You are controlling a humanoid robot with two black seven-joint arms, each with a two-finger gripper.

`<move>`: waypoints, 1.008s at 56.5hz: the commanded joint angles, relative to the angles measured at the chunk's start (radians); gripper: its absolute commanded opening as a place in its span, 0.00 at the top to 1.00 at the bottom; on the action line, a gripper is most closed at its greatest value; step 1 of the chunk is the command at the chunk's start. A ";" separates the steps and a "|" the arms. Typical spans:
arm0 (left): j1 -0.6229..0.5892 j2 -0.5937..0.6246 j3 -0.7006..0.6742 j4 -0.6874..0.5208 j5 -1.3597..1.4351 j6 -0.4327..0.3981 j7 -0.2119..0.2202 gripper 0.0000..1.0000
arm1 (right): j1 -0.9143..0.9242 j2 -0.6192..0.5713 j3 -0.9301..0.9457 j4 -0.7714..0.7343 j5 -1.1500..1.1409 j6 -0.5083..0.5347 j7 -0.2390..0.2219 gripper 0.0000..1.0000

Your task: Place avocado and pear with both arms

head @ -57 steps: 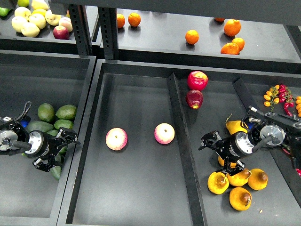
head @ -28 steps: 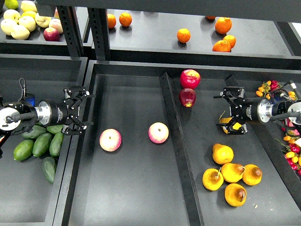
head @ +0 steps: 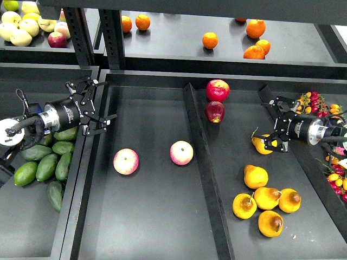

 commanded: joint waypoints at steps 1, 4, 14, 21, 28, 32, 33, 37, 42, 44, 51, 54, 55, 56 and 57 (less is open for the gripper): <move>0.013 -0.039 -0.065 0.000 -0.005 0.000 0.000 0.00 | -0.006 0.035 0.102 -0.022 -0.001 0.000 0.000 0.00; 0.023 -0.060 -0.094 0.000 -0.005 0.000 0.000 0.00 | -0.012 0.062 0.160 -0.044 -0.001 0.000 0.000 0.00; 0.053 -0.113 -0.124 -0.032 -0.005 0.000 0.000 0.00 | -0.039 0.137 0.298 -0.071 -0.001 0.000 0.000 0.00; 0.069 -0.160 -0.164 -0.072 -0.005 0.000 0.000 0.00 | -0.058 0.182 0.361 -0.067 -0.001 0.000 0.000 0.00; 0.085 -0.214 -0.243 -0.124 -0.005 0.000 0.000 0.00 | -0.059 0.226 0.410 -0.062 0.000 0.000 0.000 0.00; 0.085 -0.225 -0.331 -0.163 -0.006 0.000 0.000 0.00 | -0.061 0.279 0.476 -0.052 0.002 0.000 0.068 0.00; 0.086 -0.225 -0.337 -0.164 -0.006 0.000 0.000 0.00 | -0.061 0.283 0.482 -0.052 0.000 0.000 0.079 0.00; 0.086 -0.225 -0.377 -0.178 -0.006 0.000 0.000 0.00 | -0.064 0.311 0.525 -0.047 0.002 0.000 0.153 0.00; 0.097 -0.225 -0.406 -0.190 -0.006 0.000 0.000 0.00 | -0.067 0.349 0.579 -0.044 0.003 0.000 0.215 0.00; 0.102 -0.225 -0.414 -0.196 -0.006 0.000 0.000 0.00 | -0.068 0.369 0.605 -0.044 0.003 0.000 0.238 0.00; 0.129 -0.225 -0.418 -0.222 -0.005 0.000 0.000 0.00 | -0.082 0.407 0.683 -0.039 0.003 0.000 0.309 0.00; 0.141 -0.225 -0.414 -0.233 -0.005 0.000 0.000 0.00 | -0.088 0.407 0.709 -0.022 0.003 0.000 0.331 0.00; 0.146 -0.225 -0.412 -0.236 -0.005 0.000 0.000 0.00 | -0.093 0.407 0.717 -0.013 0.003 0.000 0.338 0.00; 0.151 -0.225 -0.411 -0.241 -0.005 0.001 0.000 0.00 | -0.099 0.407 0.725 -0.003 0.003 0.000 0.346 0.00; 0.154 -0.225 -0.409 -0.244 -0.005 0.004 0.000 0.00 | -0.104 0.407 0.728 0.004 0.003 0.000 0.351 0.00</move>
